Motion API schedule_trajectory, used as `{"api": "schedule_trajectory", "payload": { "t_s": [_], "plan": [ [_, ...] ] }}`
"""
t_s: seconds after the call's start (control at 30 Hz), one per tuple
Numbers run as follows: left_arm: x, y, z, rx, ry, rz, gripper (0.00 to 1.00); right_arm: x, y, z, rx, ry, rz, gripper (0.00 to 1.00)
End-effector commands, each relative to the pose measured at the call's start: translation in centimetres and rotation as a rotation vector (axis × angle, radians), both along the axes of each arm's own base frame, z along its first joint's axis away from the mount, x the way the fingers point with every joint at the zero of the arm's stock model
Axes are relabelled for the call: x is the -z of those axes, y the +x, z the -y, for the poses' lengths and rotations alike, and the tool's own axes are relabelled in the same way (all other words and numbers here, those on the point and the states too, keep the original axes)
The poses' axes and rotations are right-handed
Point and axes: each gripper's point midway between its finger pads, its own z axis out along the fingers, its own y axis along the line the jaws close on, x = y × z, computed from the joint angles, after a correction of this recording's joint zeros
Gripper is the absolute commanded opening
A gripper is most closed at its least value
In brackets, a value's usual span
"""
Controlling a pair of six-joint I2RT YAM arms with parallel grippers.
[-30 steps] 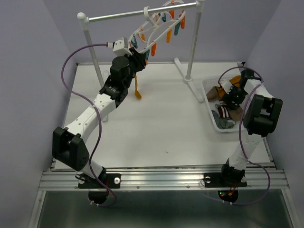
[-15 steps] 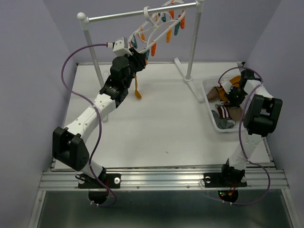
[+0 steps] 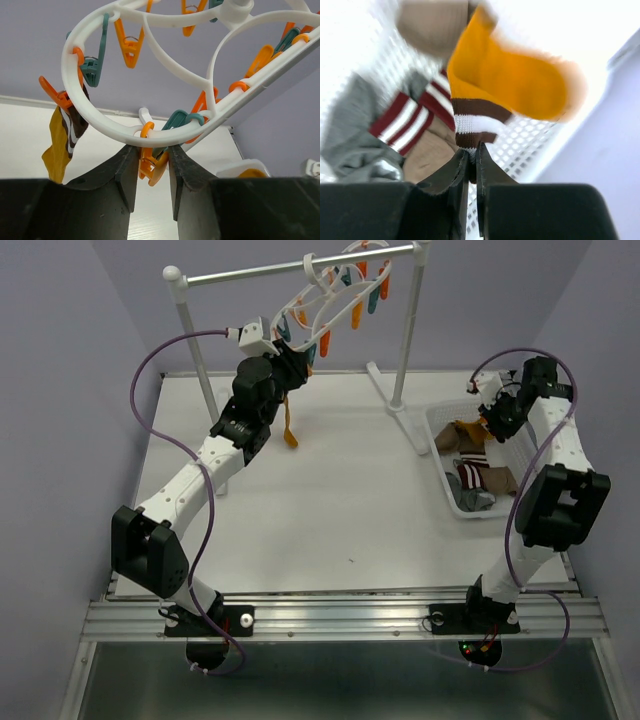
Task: Clip the socks to the hanger
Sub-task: Pick up the sock from the bin.
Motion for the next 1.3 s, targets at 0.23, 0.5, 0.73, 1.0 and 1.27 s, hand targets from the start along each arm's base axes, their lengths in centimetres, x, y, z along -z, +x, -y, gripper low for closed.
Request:
{"api": "schedule_trajectory", "payload": {
  "t_s": [0.23,0.5,0.73,1.0,1.27],
  "plan": [
    [-1.8,-1.6,1.0,0.078,-0.039,0.018,0.0,-14.5,-1.9,-10.1,-0.117,0.365,0.284,0.12],
    [-2.3,-2.7,1.6,0.132,-0.072,0.025,0.0,-19.1,-4.9,-21.3,-0.403,0.518,0.374,0.16],
    [-3.4,-3.7,2.0,0.178,-0.091,0.051,0.0,-22.4,-5.9,-29.4,-0.433,0.749,0.335,0.15],
    [-3.4,-4.9,3.4,0.273,-0.104,0.056,0.0,-20.3,-2.6,-33.6,-0.236,0.854,0.098,0.07],
    [-3.5,-5.2,3.9,0.319,-0.066,0.091,0.0,-19.3,-1.6,-36.3,-0.181,0.87,0.011,0.08]
  ]
}}
